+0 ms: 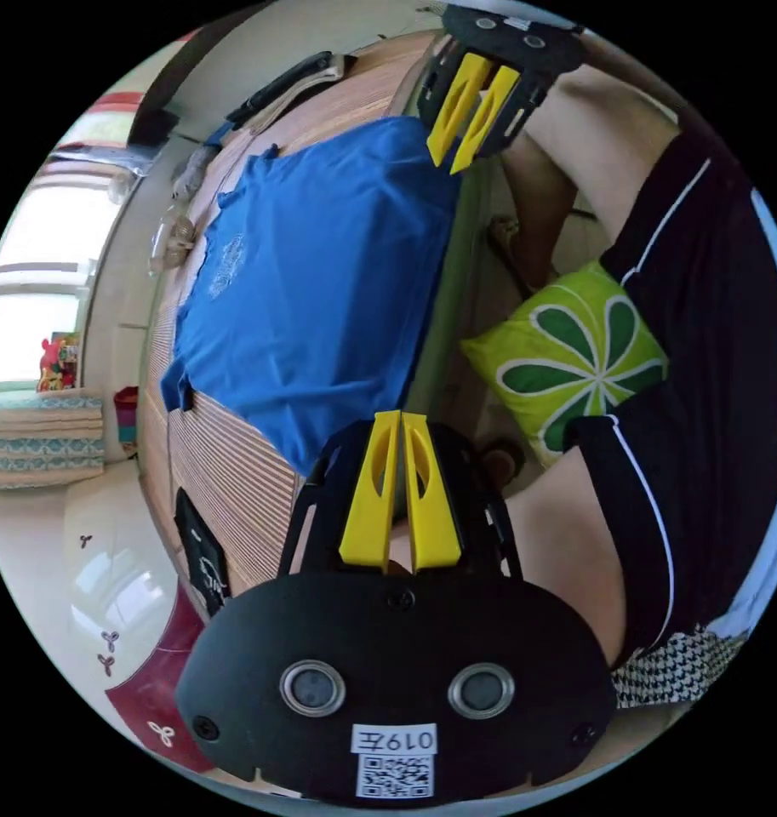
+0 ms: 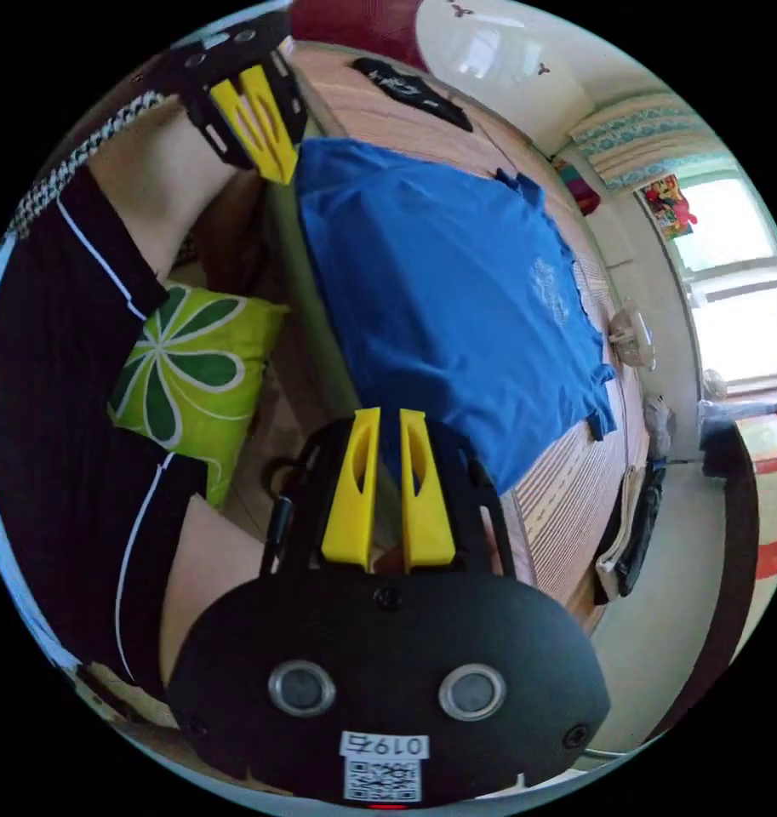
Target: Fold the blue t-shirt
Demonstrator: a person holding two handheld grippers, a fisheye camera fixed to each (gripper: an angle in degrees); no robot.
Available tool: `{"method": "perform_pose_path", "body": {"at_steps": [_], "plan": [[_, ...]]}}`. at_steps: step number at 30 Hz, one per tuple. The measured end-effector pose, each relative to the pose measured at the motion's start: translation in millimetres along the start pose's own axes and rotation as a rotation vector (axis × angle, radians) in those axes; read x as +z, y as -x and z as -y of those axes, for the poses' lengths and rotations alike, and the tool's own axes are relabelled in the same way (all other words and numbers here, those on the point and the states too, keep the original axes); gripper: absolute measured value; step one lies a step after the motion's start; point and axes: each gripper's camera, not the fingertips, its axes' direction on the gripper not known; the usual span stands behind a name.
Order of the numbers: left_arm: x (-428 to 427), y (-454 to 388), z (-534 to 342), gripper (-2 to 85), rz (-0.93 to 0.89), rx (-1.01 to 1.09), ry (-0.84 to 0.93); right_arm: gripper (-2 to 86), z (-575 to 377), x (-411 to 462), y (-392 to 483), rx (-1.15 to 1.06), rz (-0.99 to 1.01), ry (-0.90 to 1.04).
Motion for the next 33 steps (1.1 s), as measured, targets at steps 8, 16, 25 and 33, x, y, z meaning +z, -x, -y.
{"method": "perform_pose_path", "body": {"at_steps": [8, 16, 25, 33], "plan": [[48.7, 349.2, -61.9, 1.1, -0.170, -0.985, -0.289, 3.8, -86.3, 21.1, -342.4, 0.777, -0.005, -0.363], [159.3, 545.4, 10.2, 1.0, -0.177, -1.092, -0.298, -0.5, -68.5, 191.6, -519.8, 0.932, -0.041, -0.155], [282.2, 636.9, 94.6, 0.7, -0.184, -0.991, 0.005, 0.6, -18.1, 329.1, -589.4, 0.839, 0.084, 0.014], [312.8, 688.0, 120.4, 0.7, -0.055, -0.989, 0.041, -0.8, 50.8, 371.6, -638.8, 0.742, -0.070, 0.061]]}}
